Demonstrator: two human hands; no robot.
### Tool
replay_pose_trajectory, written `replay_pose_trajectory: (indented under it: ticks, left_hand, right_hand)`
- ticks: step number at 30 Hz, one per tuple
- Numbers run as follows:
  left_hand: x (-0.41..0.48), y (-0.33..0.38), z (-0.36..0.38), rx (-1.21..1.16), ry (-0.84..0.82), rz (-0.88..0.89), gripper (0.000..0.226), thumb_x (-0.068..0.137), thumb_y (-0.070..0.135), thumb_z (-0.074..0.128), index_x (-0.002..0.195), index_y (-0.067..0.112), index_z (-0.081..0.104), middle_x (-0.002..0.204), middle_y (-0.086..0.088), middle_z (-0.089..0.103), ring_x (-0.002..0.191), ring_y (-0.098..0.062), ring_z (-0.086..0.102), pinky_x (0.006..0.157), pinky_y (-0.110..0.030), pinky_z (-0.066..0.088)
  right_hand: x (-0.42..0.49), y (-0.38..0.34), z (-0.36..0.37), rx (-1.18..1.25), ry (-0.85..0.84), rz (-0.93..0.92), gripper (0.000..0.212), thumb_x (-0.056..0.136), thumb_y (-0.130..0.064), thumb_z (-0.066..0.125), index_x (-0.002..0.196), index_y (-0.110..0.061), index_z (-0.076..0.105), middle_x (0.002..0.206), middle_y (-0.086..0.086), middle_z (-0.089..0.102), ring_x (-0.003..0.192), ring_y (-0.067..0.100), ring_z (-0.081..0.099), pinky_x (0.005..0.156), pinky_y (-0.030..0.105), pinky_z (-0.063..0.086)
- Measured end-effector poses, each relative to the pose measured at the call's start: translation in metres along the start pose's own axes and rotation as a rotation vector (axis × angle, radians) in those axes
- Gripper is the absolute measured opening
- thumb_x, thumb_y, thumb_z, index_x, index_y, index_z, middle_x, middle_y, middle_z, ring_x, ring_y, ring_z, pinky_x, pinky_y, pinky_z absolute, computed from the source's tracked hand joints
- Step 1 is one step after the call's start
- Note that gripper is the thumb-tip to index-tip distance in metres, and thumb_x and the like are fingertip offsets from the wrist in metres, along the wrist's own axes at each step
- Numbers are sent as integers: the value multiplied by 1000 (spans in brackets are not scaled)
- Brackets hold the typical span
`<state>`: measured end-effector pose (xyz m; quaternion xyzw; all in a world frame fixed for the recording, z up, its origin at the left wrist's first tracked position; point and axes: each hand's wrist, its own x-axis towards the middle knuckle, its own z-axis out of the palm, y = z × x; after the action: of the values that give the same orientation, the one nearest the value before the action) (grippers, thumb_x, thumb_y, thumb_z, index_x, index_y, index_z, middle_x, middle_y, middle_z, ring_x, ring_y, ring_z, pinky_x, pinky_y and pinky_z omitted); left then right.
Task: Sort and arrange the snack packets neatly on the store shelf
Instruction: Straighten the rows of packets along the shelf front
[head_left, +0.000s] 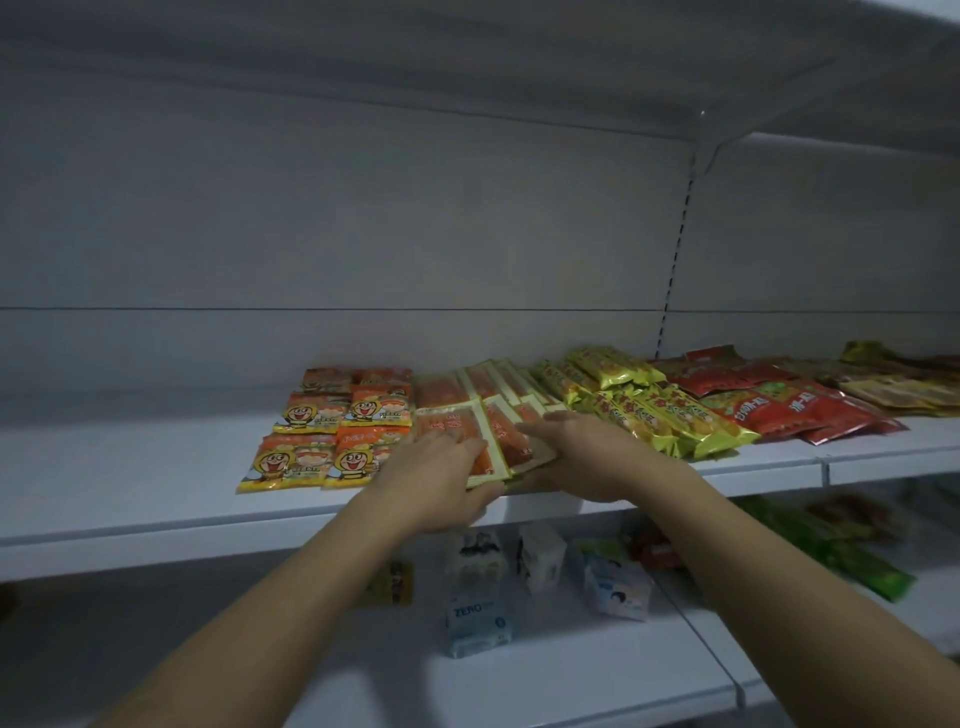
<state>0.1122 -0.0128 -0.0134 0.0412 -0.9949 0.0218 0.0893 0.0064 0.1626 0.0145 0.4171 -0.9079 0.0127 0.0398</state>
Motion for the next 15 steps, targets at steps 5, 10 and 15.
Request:
replay_pose_trajectory:
  ticks: [5,10,15]
  left_hand:
    - [12,12,-20,15,61,7,65,95,66,37,145,25,43,148,-4,48,133,-28,45,107,-47,36]
    - [43,34,-28,-6,33,-12,65,94,66,40,147,28,41,148,-2,49,133,-28,45,104,-46,37]
    - [96,61,-32,-109,30,-43,64,94,63,44,147,26,42,149,-3,48,135,-27,45,107,-42,39]
  right_hand:
    - [4,15,-11,18,61,3,64,95,-57,51,152,-36,31,157,0,35,138,25,40,109,41,39]
    - [10,48,-18,146,84,7,59,95,-49,57,149,-35,38,153,0,42,122,18,52,89,28,42]
    - [24,111,-38,173,164,-4,52,97,-45,57,145,-27,48,146,2,52,131,24,49,104,36,41]
